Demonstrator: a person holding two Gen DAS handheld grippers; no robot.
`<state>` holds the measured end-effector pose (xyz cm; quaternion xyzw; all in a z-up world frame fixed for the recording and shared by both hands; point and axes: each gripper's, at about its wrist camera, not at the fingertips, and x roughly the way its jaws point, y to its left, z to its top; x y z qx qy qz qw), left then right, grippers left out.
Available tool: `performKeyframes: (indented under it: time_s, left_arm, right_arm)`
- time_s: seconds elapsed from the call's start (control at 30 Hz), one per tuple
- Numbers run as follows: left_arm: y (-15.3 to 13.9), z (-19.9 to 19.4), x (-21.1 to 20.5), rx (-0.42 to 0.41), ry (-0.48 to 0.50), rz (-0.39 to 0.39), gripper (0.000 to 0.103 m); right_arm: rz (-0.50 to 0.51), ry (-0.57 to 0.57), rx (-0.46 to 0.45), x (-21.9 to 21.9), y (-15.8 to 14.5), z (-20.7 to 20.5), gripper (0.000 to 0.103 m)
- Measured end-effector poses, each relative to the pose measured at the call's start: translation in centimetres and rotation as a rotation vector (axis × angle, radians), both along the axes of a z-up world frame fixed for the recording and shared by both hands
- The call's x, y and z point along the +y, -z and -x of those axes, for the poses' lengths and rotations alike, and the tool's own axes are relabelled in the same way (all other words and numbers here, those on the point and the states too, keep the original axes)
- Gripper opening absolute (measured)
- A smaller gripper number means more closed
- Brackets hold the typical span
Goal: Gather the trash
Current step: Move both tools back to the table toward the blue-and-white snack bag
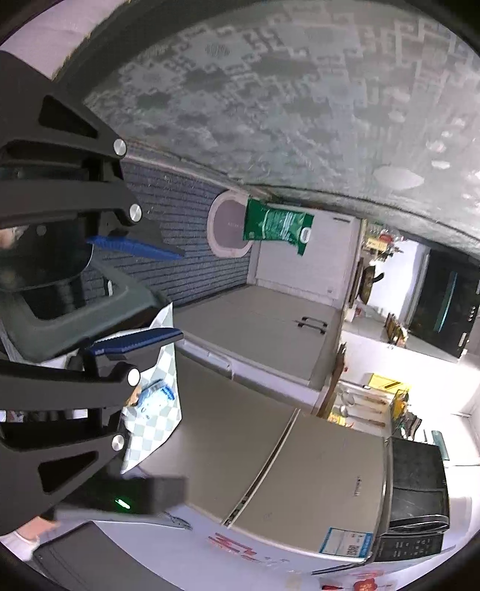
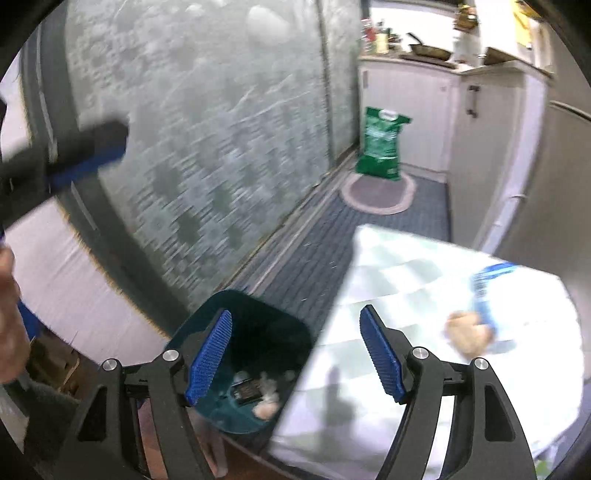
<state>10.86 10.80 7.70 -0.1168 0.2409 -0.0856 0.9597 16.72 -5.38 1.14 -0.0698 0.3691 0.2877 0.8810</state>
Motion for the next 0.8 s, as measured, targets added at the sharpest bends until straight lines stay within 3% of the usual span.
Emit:
performKeyframes:
  time_s: [0.23,0.43,0.8]
  left_arm:
    - [0.8,-2.5,-3.4,0.022,0.049,0.035,0.045]
    - [2.3,-4.1,-6.5,0.056,0.083,0.012,0.047]
    - [5.2,-7.4,-10.6,0.13,0.115,-0.006,0.049]
  right_arm:
    - [0.035,0.086,-0.051,-6.0,-2.6,-2.3,0.071]
    - [0.019,0.206,-0.061,-11.8,-3.3,-4.8,0.063]
    - [-0.045,0.345,0.095,-18.2,2.7,-8.2,0.043]
